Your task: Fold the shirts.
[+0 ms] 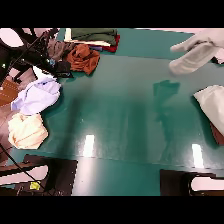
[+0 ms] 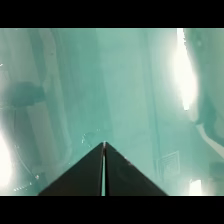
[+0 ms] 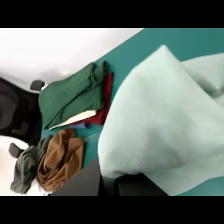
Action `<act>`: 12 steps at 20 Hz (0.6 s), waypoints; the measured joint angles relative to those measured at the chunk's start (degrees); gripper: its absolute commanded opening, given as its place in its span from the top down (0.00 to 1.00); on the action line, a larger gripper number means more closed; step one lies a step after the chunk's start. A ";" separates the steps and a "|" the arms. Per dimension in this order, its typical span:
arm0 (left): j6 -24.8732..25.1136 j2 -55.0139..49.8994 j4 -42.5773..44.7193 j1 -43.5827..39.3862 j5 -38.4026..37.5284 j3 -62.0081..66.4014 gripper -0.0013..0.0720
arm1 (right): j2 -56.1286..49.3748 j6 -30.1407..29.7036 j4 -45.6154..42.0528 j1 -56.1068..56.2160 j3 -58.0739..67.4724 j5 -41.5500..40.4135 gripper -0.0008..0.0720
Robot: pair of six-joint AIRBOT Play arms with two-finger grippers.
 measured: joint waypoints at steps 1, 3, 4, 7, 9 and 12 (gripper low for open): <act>0.11 0.00 0.00 -0.02 -0.02 0.00 0.95 | -0.20 -0.13 -0.07 -1.51 -0.13 0.22 0.96; 0.17 0.00 0.04 0.00 -0.07 0.00 0.95 | -0.07 -1.88 -0.26 -4.66 -1.11 0.44 0.96; 0.22 0.00 0.04 0.00 -0.07 0.00 0.95 | 0.07 -2.89 -0.24 -6.25 -1.25 0.76 0.96; 0.52 0.00 0.02 0.00 -0.28 0.00 0.95 | 0.09 -4.92 -0.22 -10.71 0.02 1.73 0.96; 0.59 0.00 -0.02 0.00 -0.44 0.00 0.95 | 0.22 -5.68 -0.13 -13.51 0.81 2.84 0.96; 0.70 0.00 -0.15 0.00 -0.48 0.00 0.95 | 1.73 -7.02 -0.15 -17.11 -0.31 4.46 0.96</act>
